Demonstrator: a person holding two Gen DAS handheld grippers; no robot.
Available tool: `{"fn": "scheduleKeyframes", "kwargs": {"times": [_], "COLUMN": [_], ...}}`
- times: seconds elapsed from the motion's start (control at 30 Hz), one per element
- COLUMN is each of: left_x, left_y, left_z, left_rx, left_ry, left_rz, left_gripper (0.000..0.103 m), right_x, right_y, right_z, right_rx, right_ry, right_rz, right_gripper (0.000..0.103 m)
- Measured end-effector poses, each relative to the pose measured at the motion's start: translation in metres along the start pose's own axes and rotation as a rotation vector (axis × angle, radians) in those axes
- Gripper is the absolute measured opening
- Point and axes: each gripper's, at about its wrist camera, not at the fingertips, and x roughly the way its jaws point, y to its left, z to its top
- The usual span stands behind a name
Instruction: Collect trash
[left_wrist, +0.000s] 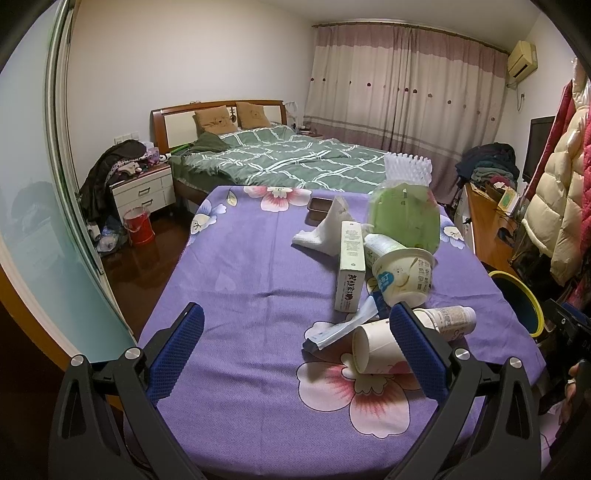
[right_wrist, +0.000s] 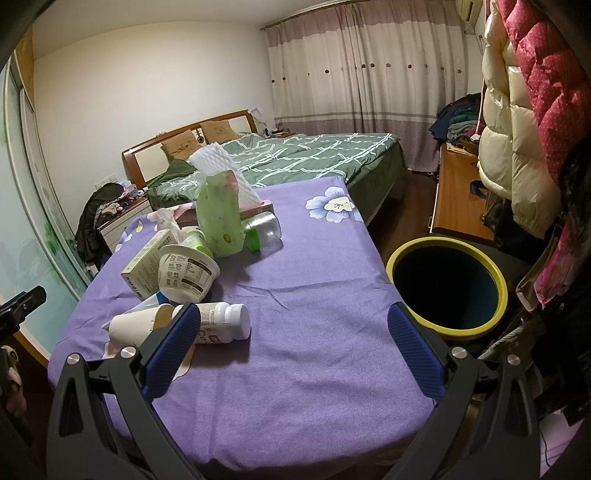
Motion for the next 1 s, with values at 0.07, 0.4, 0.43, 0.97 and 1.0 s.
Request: {"fn": "scheduleKeyframes", "kwargs": {"times": [0.07,0.4,0.43,0.97,1.0], "left_x": [0.0001,-0.0002,-0.0002,0.0044,0.0067], "left_y": [-0.0001,-0.0001,0.0,0.0002,0.0008], "left_z": [0.0,0.0004,0.0004,-0.0002,0.0009], "left_rx": [0.001,0.0,0.001,-0.002,-0.001], "left_ry": [0.0,0.0,0.0,0.006,0.007], "left_rz": [0.0,0.001,0.001,-0.001,-0.001], "left_gripper": [0.099,0.099,0.099,0.099,0.099], "right_x": [0.0001,0.0007,0.0008,0.0043,0.0061], "right_y": [-0.0001,-0.0012,-0.0012,-0.0018,-0.0017], "right_z": [-0.0001,0.0005,0.0006,-0.0015,-0.0018], "right_rx": [0.001,0.002,0.002,0.0,-0.001], "right_ry": [0.0,0.001,0.002,0.008,0.009], "right_rz": [-0.001,0.001,0.001,0.004,0.004], "right_gripper": [0.097,0.097,0.097,0.097,0.097]}}
